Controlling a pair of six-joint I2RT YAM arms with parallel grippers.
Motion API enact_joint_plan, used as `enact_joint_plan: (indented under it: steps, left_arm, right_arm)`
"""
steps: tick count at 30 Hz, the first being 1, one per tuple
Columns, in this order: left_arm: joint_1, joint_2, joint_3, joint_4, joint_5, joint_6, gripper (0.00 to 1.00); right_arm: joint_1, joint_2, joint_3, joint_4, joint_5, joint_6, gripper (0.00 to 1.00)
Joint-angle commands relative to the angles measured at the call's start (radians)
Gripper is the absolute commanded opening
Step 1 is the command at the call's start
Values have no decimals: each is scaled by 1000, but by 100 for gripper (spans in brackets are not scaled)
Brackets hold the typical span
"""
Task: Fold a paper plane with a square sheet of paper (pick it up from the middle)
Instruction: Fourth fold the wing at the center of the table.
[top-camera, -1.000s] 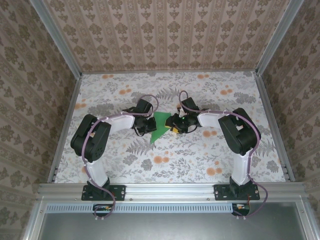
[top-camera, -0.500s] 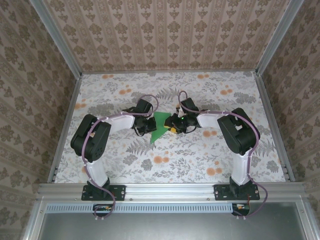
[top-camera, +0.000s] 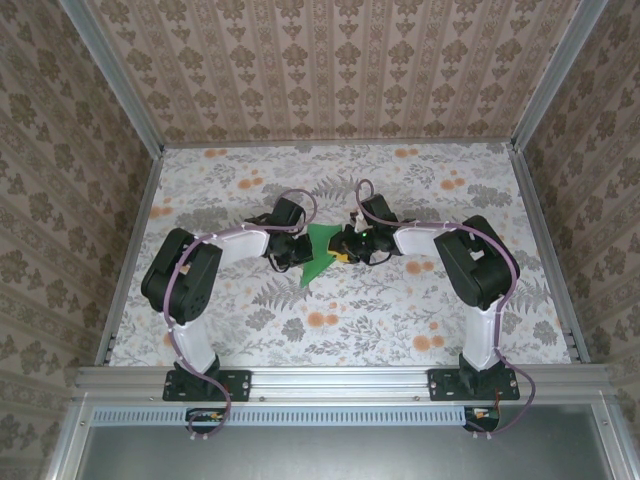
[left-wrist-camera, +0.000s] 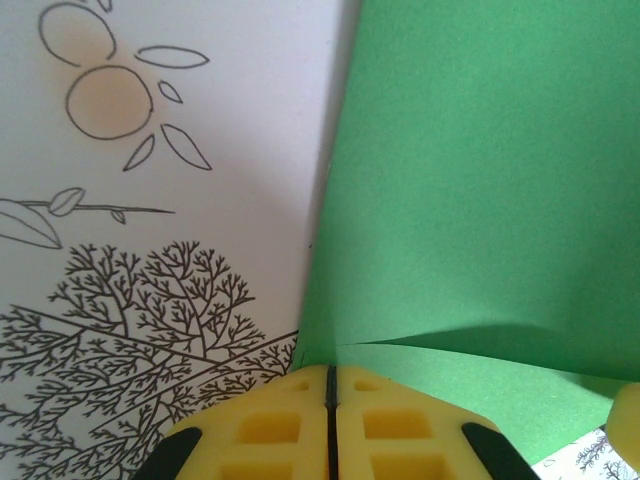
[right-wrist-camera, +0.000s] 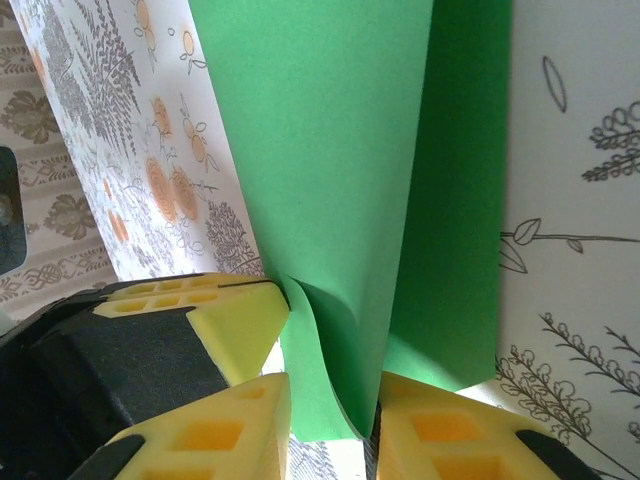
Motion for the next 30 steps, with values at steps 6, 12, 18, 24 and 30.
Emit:
enact_joint_plan:
  steps: [6,12,18,24,30]
  left_arm:
    - [2,40,10,-82,-9,15,10]
    - [7,27,6,-80,-3,12,11]
    - [37,-84,-28,-70,-7,3,22]
    - [77,-272,-101,-28,-15,19,37]
    - [96,-439,-169,31,-35,83,56]
  right_arm:
    - [10,43,9,50,-76,26,26]
    - [13,59,9,72,-88,47,22]
    - [10,25,11,38,-28,57,9]
    - [-15,-92,16,-75,51,-10,4]
    - [-37,-206,63,-268,155,-88,3]
